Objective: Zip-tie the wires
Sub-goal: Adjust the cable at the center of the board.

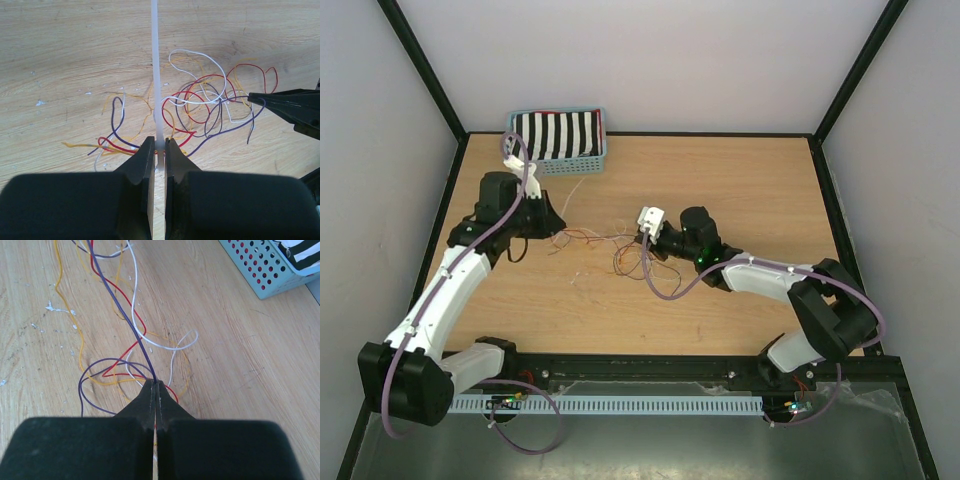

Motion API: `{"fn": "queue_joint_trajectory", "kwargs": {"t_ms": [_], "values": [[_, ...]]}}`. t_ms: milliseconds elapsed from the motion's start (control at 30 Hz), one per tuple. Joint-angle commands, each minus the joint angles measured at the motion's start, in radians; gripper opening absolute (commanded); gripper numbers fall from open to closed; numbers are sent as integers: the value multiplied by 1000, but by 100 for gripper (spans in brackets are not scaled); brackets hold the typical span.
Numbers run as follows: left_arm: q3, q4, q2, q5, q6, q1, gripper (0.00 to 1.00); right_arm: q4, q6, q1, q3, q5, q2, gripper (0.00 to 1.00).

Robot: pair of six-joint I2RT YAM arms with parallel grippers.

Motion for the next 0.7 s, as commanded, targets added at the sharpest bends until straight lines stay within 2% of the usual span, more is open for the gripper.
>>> {"fn": "queue_joint_trajectory", "kwargs": {"t_ms": [0,667], "values": [[10,-12,-32,-4,4,11,0,-24,-19,-10,-10,16,-27,0],[17,-37,-53,-20,20,29,0,-82,-52,-39,-23,97,-58,0]]}}
